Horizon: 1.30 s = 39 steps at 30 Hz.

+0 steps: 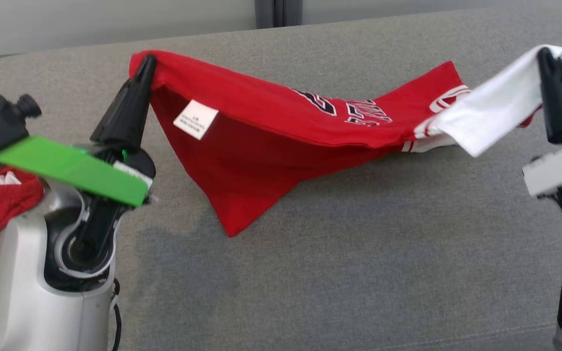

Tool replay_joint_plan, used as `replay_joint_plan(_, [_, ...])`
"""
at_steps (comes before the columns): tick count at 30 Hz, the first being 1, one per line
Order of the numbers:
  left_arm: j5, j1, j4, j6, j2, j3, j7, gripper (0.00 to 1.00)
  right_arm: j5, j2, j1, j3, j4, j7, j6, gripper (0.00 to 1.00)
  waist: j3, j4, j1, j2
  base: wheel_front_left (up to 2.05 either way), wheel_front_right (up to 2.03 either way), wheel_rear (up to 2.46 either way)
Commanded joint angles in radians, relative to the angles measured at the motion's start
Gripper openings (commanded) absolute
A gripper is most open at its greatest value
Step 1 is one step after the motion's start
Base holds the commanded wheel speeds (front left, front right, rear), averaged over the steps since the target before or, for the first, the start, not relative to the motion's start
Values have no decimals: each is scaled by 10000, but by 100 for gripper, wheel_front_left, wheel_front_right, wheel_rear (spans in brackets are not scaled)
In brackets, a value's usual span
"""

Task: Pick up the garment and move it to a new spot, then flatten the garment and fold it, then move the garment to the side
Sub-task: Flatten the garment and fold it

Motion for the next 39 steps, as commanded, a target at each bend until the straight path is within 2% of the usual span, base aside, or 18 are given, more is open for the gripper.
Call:
replay_joint_plan(1, [-157, -503, 153, 143, -5, 78, 206, 0, 38, -126, -635, 149, 391, 165, 3, 0, 997, -267, 0, 0, 0, 0, 0])
replay_joint_plan(5, [-477, -2207, 1342, 353, -61, 422, 434, 0, -159, -376, -3034, 505, 2429, 159, 3, 0, 2189, -499, 0, 0, 0, 0, 0])
replay_joint_plan(7, [-281, -3309, 2162, 233, 98, 506, 316, 0, -254, -378, -4482, 720, 3648, -312, 3, 0, 2743, -631, 0, 0, 0, 0, 0])
replay_joint_plan(10, [62, -5028, 3496, -93, 160, 729, -381, 0, -619, -482, -6680, 1002, 5390, -1696, 5, 0, 3380, -781, 0, 0, 0, 0, 0])
replay_joint_plan(14, [727, -6988, 4776, -642, 209, 883, -1847, 0, -1179, -470, -9041, 1008, 7281, -3897, 0, 0, 3534, -801, 0, 0, 0, 0, 0])
replay_joint_plan(19, [1140, -8821, 5632, -1020, 235, 850, -3563, 0, -2054, -622, -11206, 856, 8708, -6211, -1, 0, 3327, -641, 0, 0, 0, 0, 0])
replay_joint_plan(23, [1136, -9645, 5741, -1113, 329, 588, -4545, 0, -2502, -881, -12252, 1146, 9090, -7250, -1, 0, 3168, -490, 0, 0, 0, 0, 0])
replay_joint_plan(26, [760, -9861, 5425, -1109, 412, 212, -4911, 0, -2772, -1051, -12414, 1395, 8972, -7457, 0, 0, 3227, -431, 0, 0, 0, 0, 0])
replay_joint_plan(30, [187, -9221, 5247, -1113, 555, -481, -5111, 0, -2839, -1466, -11934, 2046, 9244, -7483, -6, 0, 3546, -349, 0, 0, 0, 0, 0])
replay_joint_plan(34, [-159, -8015, 5575, -1115, 756, -1249, -5298, 0, -2467, -1906, -10792, 2804, 9657, -7491, -4, 0, 3701, -241, 0, 0, 0, 0, 0])
replay_joint_plan(39, [-476, -6019, 6086, -1116, 903, -2103, -5419, 0, -1417, -2427, -8563, 3438, 9811, -7359, -4, 0, 3458, -101, 0, 0, 0, 0, 0])
